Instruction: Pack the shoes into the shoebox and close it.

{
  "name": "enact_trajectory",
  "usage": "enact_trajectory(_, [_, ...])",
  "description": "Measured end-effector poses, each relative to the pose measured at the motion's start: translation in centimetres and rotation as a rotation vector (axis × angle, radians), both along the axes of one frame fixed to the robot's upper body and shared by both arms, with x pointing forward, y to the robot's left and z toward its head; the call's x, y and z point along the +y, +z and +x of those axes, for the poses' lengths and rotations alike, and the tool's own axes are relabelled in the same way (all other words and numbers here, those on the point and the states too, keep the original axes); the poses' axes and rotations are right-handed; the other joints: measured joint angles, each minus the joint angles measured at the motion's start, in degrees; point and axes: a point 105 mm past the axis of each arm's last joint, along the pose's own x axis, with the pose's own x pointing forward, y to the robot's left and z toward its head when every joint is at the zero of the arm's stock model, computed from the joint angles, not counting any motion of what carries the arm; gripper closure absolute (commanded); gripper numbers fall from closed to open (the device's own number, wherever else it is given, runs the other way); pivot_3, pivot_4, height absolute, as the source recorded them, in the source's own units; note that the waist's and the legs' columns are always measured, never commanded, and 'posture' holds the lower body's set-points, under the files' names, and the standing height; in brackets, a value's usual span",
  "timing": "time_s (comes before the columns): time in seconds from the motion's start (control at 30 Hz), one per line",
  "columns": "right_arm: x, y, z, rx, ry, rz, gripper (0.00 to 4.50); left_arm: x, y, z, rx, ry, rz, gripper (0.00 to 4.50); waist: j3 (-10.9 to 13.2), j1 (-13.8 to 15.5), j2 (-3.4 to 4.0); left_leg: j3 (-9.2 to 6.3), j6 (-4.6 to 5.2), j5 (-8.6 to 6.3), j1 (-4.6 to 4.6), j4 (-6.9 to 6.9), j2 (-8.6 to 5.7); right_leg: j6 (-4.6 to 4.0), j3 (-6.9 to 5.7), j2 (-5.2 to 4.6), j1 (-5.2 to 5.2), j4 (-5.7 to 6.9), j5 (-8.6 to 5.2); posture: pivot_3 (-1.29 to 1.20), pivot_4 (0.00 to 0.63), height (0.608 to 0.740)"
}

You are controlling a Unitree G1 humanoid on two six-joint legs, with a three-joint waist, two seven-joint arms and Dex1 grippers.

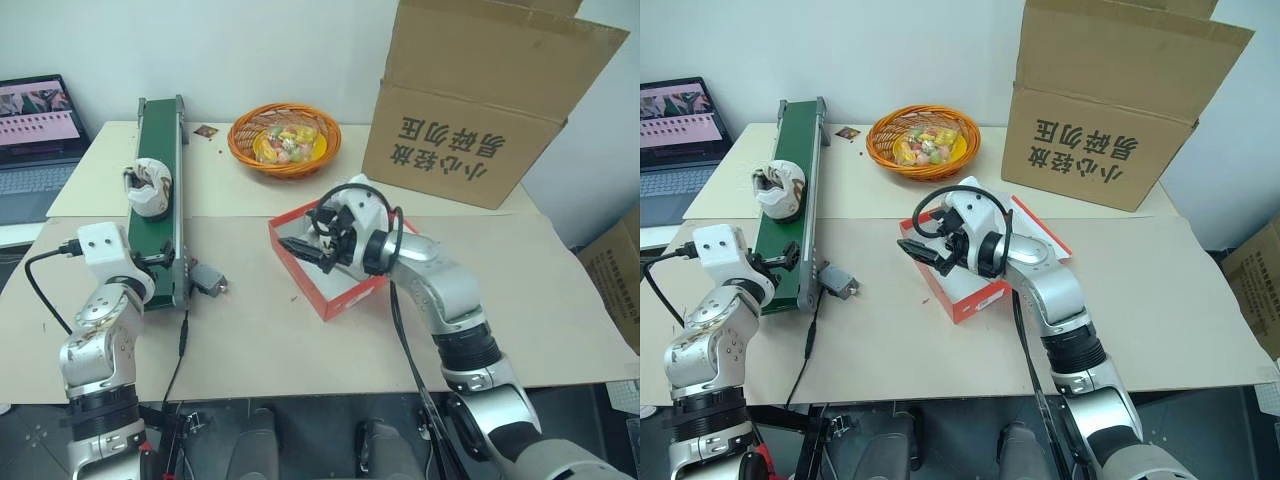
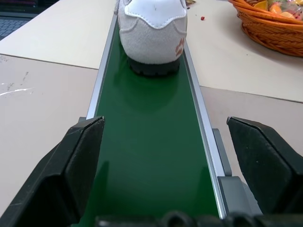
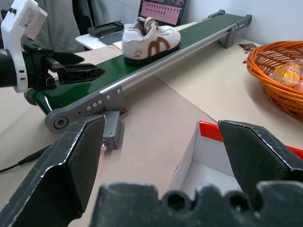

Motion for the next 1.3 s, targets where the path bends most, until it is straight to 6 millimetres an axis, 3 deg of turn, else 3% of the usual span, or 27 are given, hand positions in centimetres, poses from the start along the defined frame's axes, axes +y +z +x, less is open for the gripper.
enact_trajectory(0.33, [0.1,1.6,-0.3,-0.010,0.012,0.057,0.00,0.4,-1.6,0.0,0.099,0.029,-0.028,0.07,0.0,0.0,0.00,0.00,0.00,0.00,0.00,0.00,0.00,0.01,0.00,0.00,0.00,0.00,0.00,0.00,0.150,0.720])
enact_trajectory(0.57, [0.3,2.7,-0.6,-0.031,0.020,0.081,0.00,0.4,-1.6,0.0,0.110,0.033,-0.028,0.07,0.0,0.0,0.00,0.00,0.00,0.00,0.03,0.00,0.00,-0.01,0.00,0.00,0.01,0.01,0.00,0.00,0.150,0.720])
enact_trajectory(0.63, [0.4,2.8,-0.6,-0.025,0.024,0.086,0.00,0.3,-1.6,0.1,0.111,0.030,-0.021,0.30,0.0,0.0,0.00,0.00,0.00,0.00,0.03,0.00,0.00,-0.01,0.00,0.00,0.01,0.01,0.00,0.00,0.150,0.720])
enact_trajectory(0.8, [0.4,2.8,-0.6,-0.021,0.023,0.096,0.00,0.1,-1.3,0.2,0.093,0.021,-0.014,1.93,0.0,0.1,0.00,-0.01,0.00,0.00,0.04,0.00,0.00,-0.02,0.00,0.00,0.00,0.01,-0.01,0.00,0.150,0.720])
enact_trajectory(1.0, [0.3,2.9,-0.6,-0.021,0.020,0.101,0.00,-0.1,-1.0,0.3,0.088,0.017,0.018,1.93,0.0,0.2,0.00,-0.01,-0.01,0.00,0.03,0.01,0.00,-0.15,-0.01,0.00,-0.03,0.00,-0.09,0.00,0.150,0.720])
enact_trajectory(1.07, [0.4,3.2,-0.6,-0.027,0.021,0.102,0.00,-0.3,-0.3,0.6,0.047,0.023,0.060,1.93,0.0,0.2,-0.02,-0.01,-0.01,0.00,-0.05,0.00,0.00,-0.16,-0.01,0.00,-0.04,-0.01,-0.06,0.00,0.150,0.720])
enact_trajectory(1.17, [0.9,4.0,-0.2,-0.007,0.013,0.120,0.00,-1.3,2.8,1.1,-0.096,0.026,0.173,1.93,0.0,0.1,-0.03,0.00,-0.01,0.00,-0.10,0.00,0.00,-0.20,-0.01,0.00,-0.08,-0.01,0.15,0.00,0.150,0.720])
enact_trajectory(1.3, [0.8,3.6,2.5,0.260,-0.083,0.226,0.00,-5.2,6.3,1.4,-0.275,-0.052,0.254,1.93,0.0,0.2,-0.04,0.00,0.00,0.00,-0.09,0.02,-0.01,-0.16,-0.01,0.00,-0.01,-0.01,0.21,0.00,0.150,0.720])
